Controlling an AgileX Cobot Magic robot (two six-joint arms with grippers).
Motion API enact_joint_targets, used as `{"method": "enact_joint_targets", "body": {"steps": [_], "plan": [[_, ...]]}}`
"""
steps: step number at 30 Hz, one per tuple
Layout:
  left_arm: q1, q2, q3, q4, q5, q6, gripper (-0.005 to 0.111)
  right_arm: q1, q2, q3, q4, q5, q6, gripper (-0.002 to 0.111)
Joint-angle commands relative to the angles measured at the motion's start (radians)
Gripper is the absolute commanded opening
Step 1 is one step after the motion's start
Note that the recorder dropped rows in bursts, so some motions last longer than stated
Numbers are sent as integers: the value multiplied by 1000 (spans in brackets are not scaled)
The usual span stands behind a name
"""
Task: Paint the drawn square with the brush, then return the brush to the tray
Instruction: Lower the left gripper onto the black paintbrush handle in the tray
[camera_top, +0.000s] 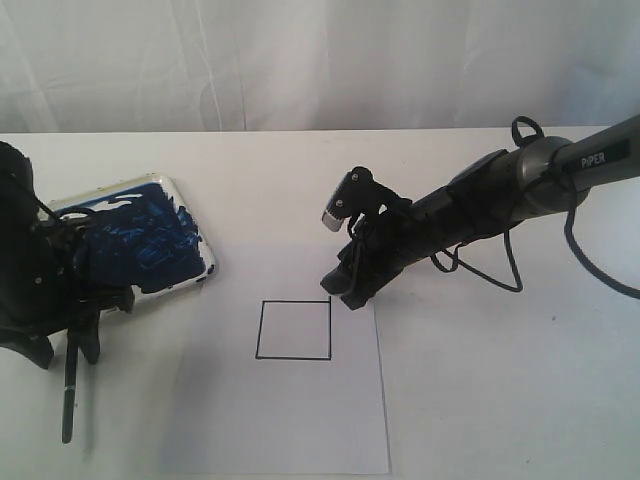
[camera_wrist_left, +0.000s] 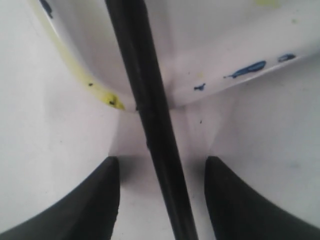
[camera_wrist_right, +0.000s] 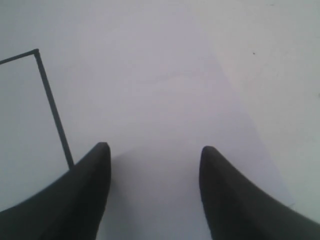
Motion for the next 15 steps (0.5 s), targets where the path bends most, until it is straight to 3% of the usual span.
{"method": "enact_joint_targets", "body": {"steps": [1,12,15], "plan": [[-5,8,5,-6,16,-8,56,-1,14,2,-19,-15,-7,51],[-5,8,5,-8,18,-8,56,-1,14,2,-19,-15,-7,51],[-5,8,5,-10,18,-8,48,-1,14,2,-19,-15,-7,51]]}}
